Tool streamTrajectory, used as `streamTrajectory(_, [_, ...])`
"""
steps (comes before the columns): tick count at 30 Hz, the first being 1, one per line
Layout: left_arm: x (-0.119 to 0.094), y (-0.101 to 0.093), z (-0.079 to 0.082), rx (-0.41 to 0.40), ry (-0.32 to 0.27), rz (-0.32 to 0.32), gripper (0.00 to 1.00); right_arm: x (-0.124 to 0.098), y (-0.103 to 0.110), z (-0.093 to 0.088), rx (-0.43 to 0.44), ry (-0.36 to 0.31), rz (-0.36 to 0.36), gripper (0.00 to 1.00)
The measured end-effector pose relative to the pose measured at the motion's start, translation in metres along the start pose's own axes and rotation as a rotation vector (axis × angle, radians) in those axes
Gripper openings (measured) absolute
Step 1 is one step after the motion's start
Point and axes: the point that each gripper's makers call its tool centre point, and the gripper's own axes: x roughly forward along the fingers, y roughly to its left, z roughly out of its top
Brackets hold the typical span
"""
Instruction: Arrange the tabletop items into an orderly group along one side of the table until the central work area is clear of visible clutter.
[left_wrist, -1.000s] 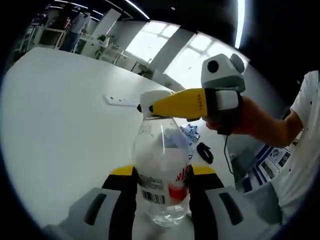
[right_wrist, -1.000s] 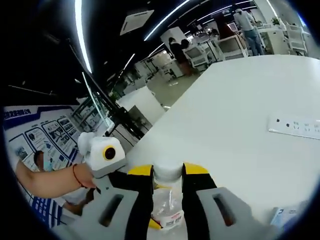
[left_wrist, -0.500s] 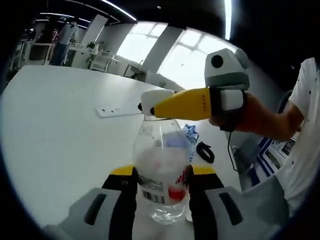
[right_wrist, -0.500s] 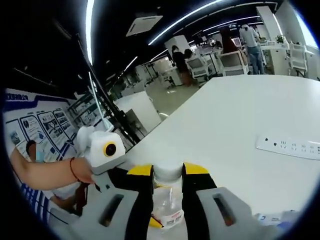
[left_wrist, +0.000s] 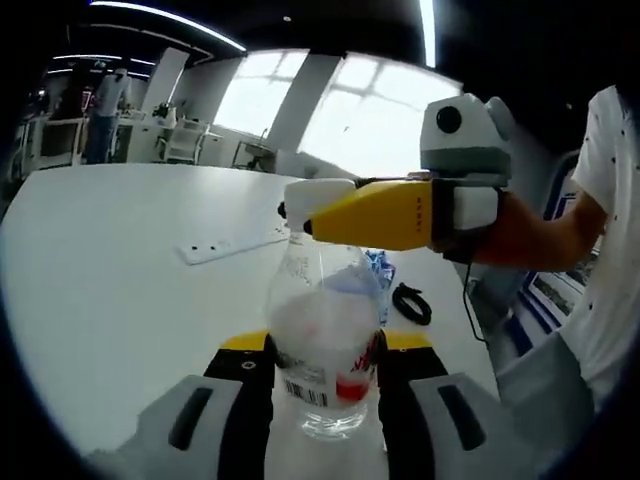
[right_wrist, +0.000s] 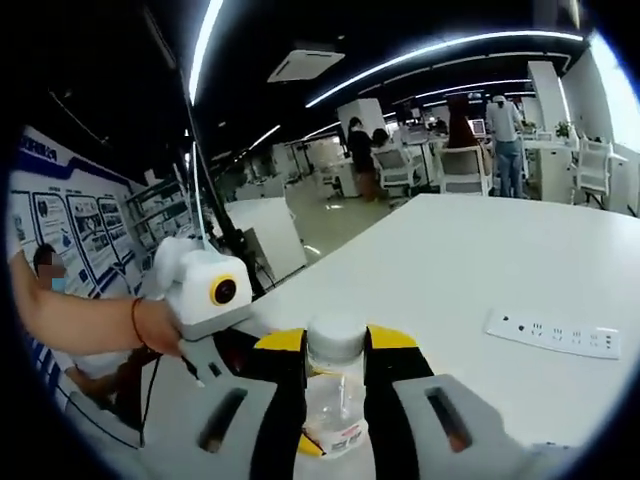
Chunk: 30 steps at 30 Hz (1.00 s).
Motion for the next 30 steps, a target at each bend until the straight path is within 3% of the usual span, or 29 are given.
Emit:
streamTrajectory(8, [0.002, 0.000, 0.007, 0.101, -0.011, 0.006, 0.39, -0.006, 0.004, 0.007, -0.133, -0.064, -0.032, 0.19])
streamTrajectory(14, [0.004, 0.002, 0.007, 0.140, -0.011, 0.006, 0.39, -0.007, 0.003, 0.005, -0.178, -0.085, -0.054, 0.19])
streamTrajectory(30, [0.006, 0.012, 0.001, 0.215, 0.017, 0.025, 0.39, -0.004, 0.007, -0.002, -0.314, -0.074, -0.084, 0.19])
